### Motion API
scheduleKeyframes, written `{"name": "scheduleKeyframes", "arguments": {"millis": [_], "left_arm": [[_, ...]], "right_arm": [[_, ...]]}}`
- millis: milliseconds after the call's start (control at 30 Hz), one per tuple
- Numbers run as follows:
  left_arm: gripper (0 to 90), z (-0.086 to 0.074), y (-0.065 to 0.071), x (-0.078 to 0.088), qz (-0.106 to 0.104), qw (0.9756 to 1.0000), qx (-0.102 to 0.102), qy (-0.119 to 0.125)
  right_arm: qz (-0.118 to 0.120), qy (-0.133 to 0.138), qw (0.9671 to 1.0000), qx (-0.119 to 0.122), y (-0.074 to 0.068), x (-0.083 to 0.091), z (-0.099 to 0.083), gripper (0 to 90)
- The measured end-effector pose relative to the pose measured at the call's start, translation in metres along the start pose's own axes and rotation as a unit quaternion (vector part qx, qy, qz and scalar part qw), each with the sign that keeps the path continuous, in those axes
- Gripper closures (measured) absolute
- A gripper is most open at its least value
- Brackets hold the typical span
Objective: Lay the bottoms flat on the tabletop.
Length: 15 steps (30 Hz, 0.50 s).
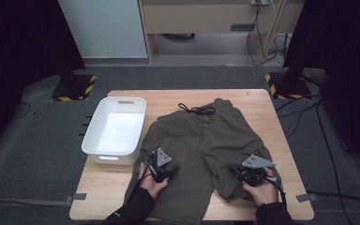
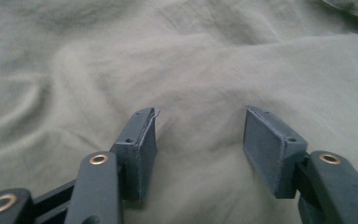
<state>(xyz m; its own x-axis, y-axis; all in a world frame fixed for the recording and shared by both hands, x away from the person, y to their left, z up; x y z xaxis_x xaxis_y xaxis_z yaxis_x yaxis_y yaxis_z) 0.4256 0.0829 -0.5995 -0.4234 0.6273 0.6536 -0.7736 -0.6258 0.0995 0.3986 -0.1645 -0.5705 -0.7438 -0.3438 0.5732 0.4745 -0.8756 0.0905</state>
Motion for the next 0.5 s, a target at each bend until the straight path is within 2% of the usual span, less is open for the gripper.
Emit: {"name": "scheduleKeyframes", "arguments": {"millis": [67,100,167,200,267,333,400,467,500], "left_arm": [[45.5,0.0,0.0,0.0,0.001,1.0,-0.002,0.001],[46.4,0.001,0.001,0.0,0.001,1.0,-0.002,0.001],[47.5,0.0,0.002,0.0,-0.001,1.0,0.0,0.0],[49.3,0.0,0.002,0.0,-0.003,1.0,0.004,0.002],[49.3,0.0,0.002,0.0,-0.005,0.9999,0.009,0.002],[49.3,0.0,0.001,0.0,-0.006,0.9999,0.012,0.002],[49.2,0.0,0.001,-0.001,-0.008,0.9999,0.014,0.003],[49.2,0.001,0.0,-0.001,-0.009,0.9998,0.018,0.004],[49.3,0.001,-0.001,-0.002,-0.007,0.9998,0.018,0.004]], "right_arm": [[-0.005,0.013,0.9999,-0.003,0.003,0.0,0.006,90.0],[-0.002,0.022,0.9997,-0.004,0.002,0.0,0.01,86.6],[-0.013,0.03,0.9995,-0.002,-0.001,-0.005,0.014,58.0],[-0.016,0.027,0.9995,0.005,-0.002,-0.007,0.015,48.8],[-0.016,0.02,0.9996,0.008,-0.006,-0.013,0.014,40.8],[-0.009,0.002,0.9999,0.013,-0.009,-0.018,0.009,44.0],[0.004,-0.015,0.9996,0.022,-0.012,-0.022,0.004,63.9],[0.014,-0.017,0.9995,0.023,-0.013,-0.024,0.004,80.8],[0.018,-0.015,0.9996,0.015,-0.013,-0.024,0.005,87.4]]}}
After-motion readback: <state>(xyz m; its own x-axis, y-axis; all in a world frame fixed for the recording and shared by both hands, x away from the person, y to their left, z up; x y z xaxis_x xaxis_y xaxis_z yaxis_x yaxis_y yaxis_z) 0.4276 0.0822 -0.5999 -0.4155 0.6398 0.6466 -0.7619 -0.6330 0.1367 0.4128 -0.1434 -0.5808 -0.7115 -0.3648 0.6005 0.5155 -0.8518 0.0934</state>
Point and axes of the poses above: each handheld gripper's, and its own axes: x roughly backward along the jaws, z roughly out of its top, y roughly to its right, the point moved 10 cm from there along -x, roughly forward along the jaws, and after that the axes turned 14 degrees about -z, right-handed, at the moved point
